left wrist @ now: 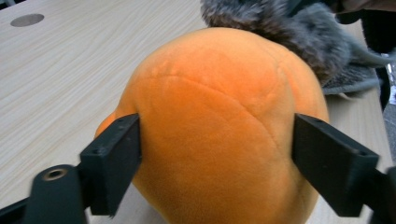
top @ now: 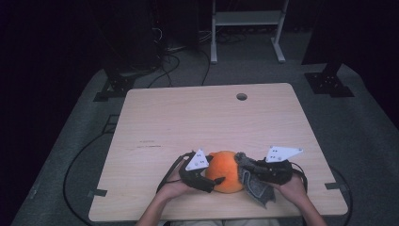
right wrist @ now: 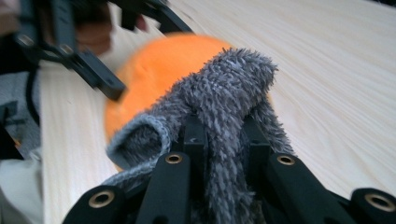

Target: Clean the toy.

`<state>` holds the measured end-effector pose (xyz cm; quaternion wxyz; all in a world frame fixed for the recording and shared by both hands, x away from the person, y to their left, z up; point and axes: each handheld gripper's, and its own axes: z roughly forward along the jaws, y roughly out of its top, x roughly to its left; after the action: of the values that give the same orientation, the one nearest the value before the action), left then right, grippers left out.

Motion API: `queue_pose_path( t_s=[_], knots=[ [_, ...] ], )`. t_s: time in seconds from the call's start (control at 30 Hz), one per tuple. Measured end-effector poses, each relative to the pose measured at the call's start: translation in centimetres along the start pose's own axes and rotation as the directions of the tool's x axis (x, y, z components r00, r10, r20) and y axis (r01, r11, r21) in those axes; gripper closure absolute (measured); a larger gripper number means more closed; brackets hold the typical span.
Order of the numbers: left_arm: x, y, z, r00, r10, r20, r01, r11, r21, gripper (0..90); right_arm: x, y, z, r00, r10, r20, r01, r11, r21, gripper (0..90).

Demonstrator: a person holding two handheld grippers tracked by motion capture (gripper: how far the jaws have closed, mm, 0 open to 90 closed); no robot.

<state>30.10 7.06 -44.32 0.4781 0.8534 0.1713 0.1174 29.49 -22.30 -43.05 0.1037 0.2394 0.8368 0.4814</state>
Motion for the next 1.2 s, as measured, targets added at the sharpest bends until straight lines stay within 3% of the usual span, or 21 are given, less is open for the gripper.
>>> queue_pose_path(
  t_s=[0.1, 0.23, 0.3, 0.33, 0.37, 0.47, 0.53, 0.67, 0.77, 0.83, 0.97, 1.03, 1.1, 1.2],
  knots=[
    [-0.3, 0.3, -0.1, 0.9994, 0.030, -0.019, -0.030, 0.9994, 0.014, 22.8, -0.4, 0.0, -0.8, 0.9990, 0.016, 0.041, -0.017, 1.000, 0.021, 75.9],
    [-1.0, 0.8, 0.1, 0.9969, 0.072, -0.032, -0.072, 0.9974, 0.010, 24.0, 1.6, 2.0, -1.4, 0.9985, -0.054, 0.007, 0.055, 0.994, -0.095, 76.1],
    [-1.6, 1.0, -0.1, 0.9914, 0.129, -0.022, -0.129, 0.9916, 0.000, 22.9, 2.3, 2.6, -0.6, 0.9963, -0.086, -0.006, 0.085, 0.993, -0.082, 76.2],
    [-1.6, 1.0, -0.1, 0.9907, 0.135, -0.021, -0.135, 0.9909, -0.003, 21.0, 2.4, 2.5, 0.0, 0.9953, -0.096, -0.006, 0.096, 0.994, -0.047, 76.3],
    [-1.4, 1.0, -0.3, 0.9921, 0.124, -0.017, -0.124, 0.9922, -0.007, 18.6, 2.5, 2.2, 0.4, 0.9938, -0.111, 0.005, 0.111, 0.993, -0.030, 76.5],
    [-0.5, 0.9, -0.3, 0.9994, 0.029, -0.016, -0.029, 0.9995, 0.014, 8.7, 2.1, 1.7, 0.4, 0.9956, -0.094, -0.006, 0.094, 0.995, -0.042, 76.5],
    [-0.3, 0.7, 0.1, 0.9999, -0.005, 0.015, 0.004, 0.9994, 0.034, 9.0, 2.1, 1.6, 0.2, 0.9953, -0.097, -0.009, 0.096, 0.995, -0.035, 76.5],
    [-0.9, 0.9, 0.1, 0.9997, 0.022, -0.007, -0.022, 0.9997, 0.013, 22.9, 1.5, 1.2, -0.2, 0.9961, -0.088, 0.001, 0.088, 0.996, -0.018, 76.4],
    [-1.0, 1.0, -0.1, 0.9995, 0.028, -0.014, -0.028, 0.9996, 0.003, 24.8, 0.4, 0.8, -0.9, 0.9982, -0.054, 0.027, 0.054, 0.999, 0.005, 76.3],
    [-1.2, 1.2, -0.2, 0.9986, 0.049, -0.018, -0.049, 0.9988, 0.003, 25.3, 0.3, 0.9, -1.5, 0.9985, -0.045, 0.032, 0.045, 0.999, -0.020, 76.3],
    [-2.2, 1.7, -0.2, 0.9941, 0.109, -0.001, -0.109, 0.9940, -0.010, 25.6, 1.8, 2.2, -1.4, 0.9955, -0.095, -0.001, 0.094, 0.992, -0.086, 76.3],
    [-2.4, 1.6, -0.2, 0.9911, 0.133, 0.008, -0.133, 0.9910, 0.016, 23.4, 2.0, 2.3, -0.7, 0.9934, -0.113, -0.016, 0.112, 0.992, -0.057, 76.3],
    [-1.9, 1.3, -0.6, 0.9937, 0.111, 0.015, -0.111, 0.9938, 0.001, 18.9, 1.6, 1.9, -0.6, 0.9954, -0.087, -0.041, 0.084, 0.994, -0.064, 76.4],
    [-0.9, 1.4, -0.7, 0.9993, 0.036, 0.006, -0.036, 0.9992, 0.020, 10.3, 1.4, 1.5, -0.8, 0.9957, -0.091, -0.017, 0.091, 0.995, -0.048, 76.5]
  ],
)
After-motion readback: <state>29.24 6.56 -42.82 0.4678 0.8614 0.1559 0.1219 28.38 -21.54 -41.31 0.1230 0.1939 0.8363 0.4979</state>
